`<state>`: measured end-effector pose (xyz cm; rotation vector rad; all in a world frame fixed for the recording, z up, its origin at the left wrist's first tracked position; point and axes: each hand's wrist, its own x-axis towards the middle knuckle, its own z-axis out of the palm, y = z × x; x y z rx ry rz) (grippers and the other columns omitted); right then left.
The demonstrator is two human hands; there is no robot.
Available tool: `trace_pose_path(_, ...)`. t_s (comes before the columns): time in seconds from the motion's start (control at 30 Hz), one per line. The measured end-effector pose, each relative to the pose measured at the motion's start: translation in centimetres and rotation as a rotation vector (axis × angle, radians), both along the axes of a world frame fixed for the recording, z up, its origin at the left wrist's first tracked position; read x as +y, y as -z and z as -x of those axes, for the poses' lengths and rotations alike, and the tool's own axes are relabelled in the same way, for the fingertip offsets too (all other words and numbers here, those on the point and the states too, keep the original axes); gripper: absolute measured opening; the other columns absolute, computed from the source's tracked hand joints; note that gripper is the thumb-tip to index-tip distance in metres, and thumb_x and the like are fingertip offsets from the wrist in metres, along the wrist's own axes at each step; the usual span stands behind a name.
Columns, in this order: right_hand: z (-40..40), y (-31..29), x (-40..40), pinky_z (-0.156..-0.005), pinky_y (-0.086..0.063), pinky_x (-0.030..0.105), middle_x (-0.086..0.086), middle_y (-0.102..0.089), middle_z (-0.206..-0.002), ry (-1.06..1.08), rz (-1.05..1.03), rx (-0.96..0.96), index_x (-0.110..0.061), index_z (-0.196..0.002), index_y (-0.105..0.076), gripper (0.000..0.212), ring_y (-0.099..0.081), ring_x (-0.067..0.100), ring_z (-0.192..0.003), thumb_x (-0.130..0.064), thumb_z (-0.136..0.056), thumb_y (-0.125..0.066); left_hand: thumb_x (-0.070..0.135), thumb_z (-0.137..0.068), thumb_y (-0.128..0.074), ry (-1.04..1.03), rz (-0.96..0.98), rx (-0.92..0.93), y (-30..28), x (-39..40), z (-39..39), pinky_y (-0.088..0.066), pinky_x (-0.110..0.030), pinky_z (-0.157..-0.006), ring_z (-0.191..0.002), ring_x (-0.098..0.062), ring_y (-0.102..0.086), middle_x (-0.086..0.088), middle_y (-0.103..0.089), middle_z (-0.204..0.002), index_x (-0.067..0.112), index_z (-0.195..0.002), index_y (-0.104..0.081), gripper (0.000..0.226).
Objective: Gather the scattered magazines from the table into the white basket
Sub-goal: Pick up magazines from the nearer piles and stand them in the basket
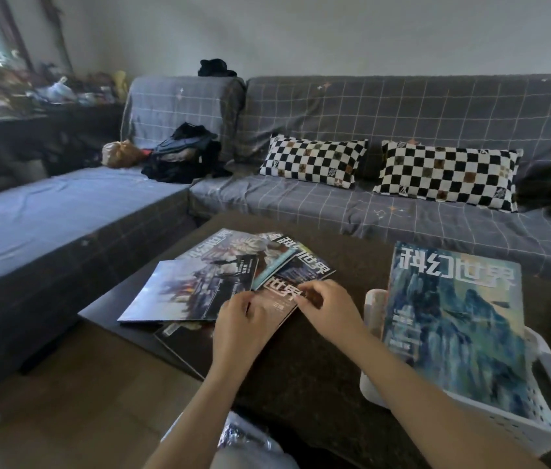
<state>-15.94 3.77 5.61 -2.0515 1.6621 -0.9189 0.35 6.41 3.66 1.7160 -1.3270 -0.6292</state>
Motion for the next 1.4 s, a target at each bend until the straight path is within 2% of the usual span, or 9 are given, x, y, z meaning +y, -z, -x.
trace_pose_path(0.23, -6.3, 2.4, -3.6, -0.075, -0.041, 0.021, 0.002, -0.061, -0.11, -0.051, -0.202, -0.066, -0.016, -0.113, -0.061, 0.032, -0.053, 0.009, -0.091, -0.036, -0.088, -0.058, 0.032, -0.092, -0.057, -0.213, -0.131, 0.005, 2.6, -1.6, -3.4, -0.029, -0.043, -0.111, -0.136, -0.029, -0.028, -0.012, -0.033, -0.147, 0.014, -0.136, -0.05, 0.048)
trace_pose_path(0.47, -10.1, 4.9, -6.5, -0.088, -0.053, 0.04, 0.01, -0.065, -0.116, 0.088, -0.453, -0.274, -0.007, -0.124, -0.057, 0.049, -0.063, 0.023, -0.101, -0.035, -0.084, -0.066, 0.024, -0.094, -0.057, -0.247, -0.107, 0.174, 4.4, -2.7, -4.1, -0.028, -0.024, -0.093, -0.14, -0.024, -0.011, -0.011, -0.021, -0.152, 0.011, -0.137, -0.048, 0.045)
trace_pose_path(0.6, -11.6, 4.9, -7.8, -0.083, -0.055, 0.044, 0.008, -0.071, -0.099, 0.151, -0.534, -0.246, -0.01, -0.105, -0.068, 0.04, -0.066, 0.024, -0.09, -0.04, -0.078, -0.07, 0.019, -0.093, -0.06, -0.275, 0.003, 0.212, 4.9, -2.6, -4.6, -0.029, -0.019, -0.091, -0.134, -0.018, -0.028, -0.009, -0.035, -0.142, 0.012, -0.13, -0.054, 0.039)
trace_pose_path(0.7, -11.9, 4.9, -7.8, -0.088, -0.052, 0.042, 0.01, -0.069, -0.102, 0.145, -0.567, -0.335, -0.008, -0.101, -0.064, 0.03, -0.064, 0.026, -0.094, -0.031, -0.082, -0.068, 0.008, -0.087, -0.066, -0.332, 0.112, 0.26, 4.6, -2.3, -4.9, -0.036, -0.001, -0.074, -0.098, 0.013, -0.049, -0.012, -0.051, -0.124, 0.012, -0.115, -0.061, 0.028)
trace_pose_path(0.83, -11.6, 4.7, -5.8, -0.083, -0.054, 0.05, 0.015, -0.065, -0.106, 0.16, -0.53, -0.658, -0.016, -0.087, -0.052, 0.011, -0.064, 0.03, -0.094, -0.014, -0.087, -0.063, 0.002, -0.079, -0.074, -0.395, 0.182, 0.367, 3.8, -1.5, -4.3, -0.037, 0.004, -0.068, -0.077, 0.002, -0.052, -0.016, -0.052, -0.115, 0.017, -0.098, -0.061, 0.027)
trace_pose_path(0.97, -10.0, 3.8, -2.6, -0.067, -0.057, 0.036, 0.009, -0.064, -0.103, 0.189, -0.378, -0.804, -0.026, -0.084, -0.051, 0.016, -0.065, 0.02, -0.087, -0.015, -0.088, -0.062, 0.003, -0.075, -0.078, -0.47, 0.226, 0.523, 2.5, -0.5, -2.8, -0.038, 0.005, -0.065, -0.076, 0.003, -0.053, -0.011, -0.044, -0.114, 0.01, -0.108, -0.057, 0.04)
trace_pose_path(1.2, -6.4, 0.3, 2.1, -0.077, -0.057, 0.039, -0.002, -0.066, -0.093, 0.223, -0.233, -1.113, -0.036, -0.089, -0.053, 0.02, -0.066, 0.016, -0.085, -0.017, -0.089, -0.06, 0.01, -0.08, -0.076, -0.316, 0.267, 0.941, -1.7, 0.7, 0.1, -0.054, -0.013, -0.066, -0.091, -0.004, -0.063, 0.0, -0.062, -0.108, 0.016, -0.129, -0.044, 0.059)
trace_pose_path(1.3, -4.4, -1.1, 3.8, -0.082, -0.056, 0.043, 0.004, -0.068, -0.1, 0.202, -0.17, -1.179, -0.032, -0.099, -0.055, 0.019, -0.067, 0.02, -0.091, -0.016, -0.09, -0.06, 0.011, -0.084, -0.071, -0.124, 0.23, 0.963, -3.4, 1.4, 1.8, -0.06, -0.031, -0.075, -0.092, -0.019, -0.071, -0.007, -0.071, -0.107, 0.01, -0.127, -0.055, 0.045)
trace_pose_path(1.4, -2.6, -2.1, 5.4, -0.082, -0.056, 0.043, 0.009, -0.067, -0.104, 0.168, -0.14, -1.257, -0.022, -0.115, -0.053, 0.026, -0.067, 0.023, -0.092, -0.013, -0.091, -0.058, 0.006, -0.085, -0.069, 0.0, 0.261, 1.023, -5.2, 2.7, 4.1, -0.059, -0.03, -0.066, -0.086, -0.018, -0.073, -0.006, -0.071, -0.104, 0.014, -0.129, -0.05, 0.049)
